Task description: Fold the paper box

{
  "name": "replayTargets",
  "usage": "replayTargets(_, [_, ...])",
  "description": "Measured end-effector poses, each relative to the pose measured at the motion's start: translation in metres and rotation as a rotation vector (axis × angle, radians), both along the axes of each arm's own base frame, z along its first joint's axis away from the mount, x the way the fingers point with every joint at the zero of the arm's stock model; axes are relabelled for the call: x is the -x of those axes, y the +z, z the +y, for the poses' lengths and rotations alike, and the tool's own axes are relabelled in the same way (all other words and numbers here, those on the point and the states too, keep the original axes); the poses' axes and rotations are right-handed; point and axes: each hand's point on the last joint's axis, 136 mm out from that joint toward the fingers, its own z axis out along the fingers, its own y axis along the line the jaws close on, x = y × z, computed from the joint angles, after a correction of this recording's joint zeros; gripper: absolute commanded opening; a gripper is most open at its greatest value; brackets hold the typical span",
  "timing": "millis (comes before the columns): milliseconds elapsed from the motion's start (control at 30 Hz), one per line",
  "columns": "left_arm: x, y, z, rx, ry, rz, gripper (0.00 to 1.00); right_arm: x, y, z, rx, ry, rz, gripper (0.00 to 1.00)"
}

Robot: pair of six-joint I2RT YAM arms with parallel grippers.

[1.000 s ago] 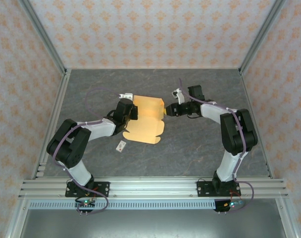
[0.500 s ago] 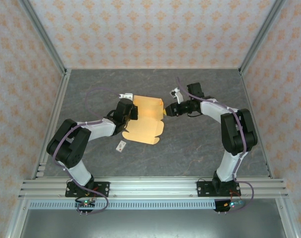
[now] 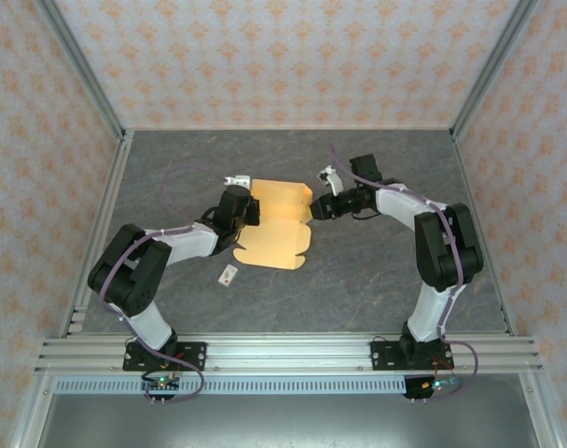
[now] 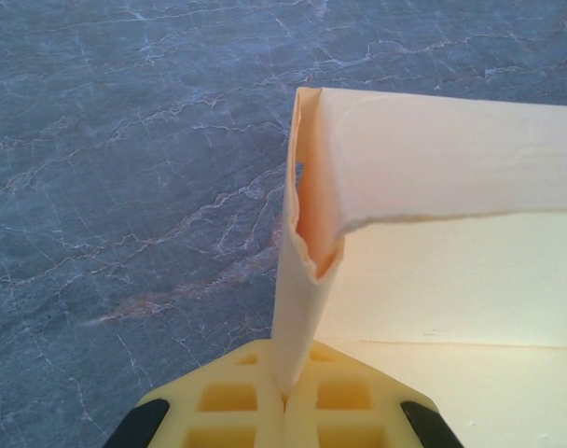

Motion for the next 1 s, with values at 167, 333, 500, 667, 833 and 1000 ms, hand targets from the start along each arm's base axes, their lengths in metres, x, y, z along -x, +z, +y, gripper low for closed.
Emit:
replayTargets(167, [0.000, 0.000, -0.001, 0.002, -0.003, 0.001, 0.00, -0.011, 0.005, 0.003, 0.006, -0.013, -0.046, 0.42])
replayTargets(333, [0.001, 0.000, -0.004, 0.011, -0.018, 0.004, 0.00, -0.020, 0.004, 0.004, 0.018, -0.026, -0.089, 0.43])
replayTargets(500, [0.001, 0.000, -0.004, 0.014, -0.022, 0.006, 0.00, -0.029, 0.000, 0.006, 0.027, -0.044, -0.110, 0.41])
replayTargets(667, [0.001, 0.000, -0.004, 0.014, -0.022, 0.006, 0.00, -0.039, -0.005, 0.010, 0.040, -0.093, -0.151, 0.37])
replayTargets(833, [0.001, 0.000, -0.005, 0.014, -0.023, 0.006, 0.00, -0.049, -0.010, 0.013, 0.069, -0.162, -0.191, 0.33])
replayTargets(1000, [0.001, -0.001, -0.005, 0.014, -0.023, 0.007, 0.00, -0.057, -0.017, 0.015, 0.106, -0.241, -0.238, 0.33])
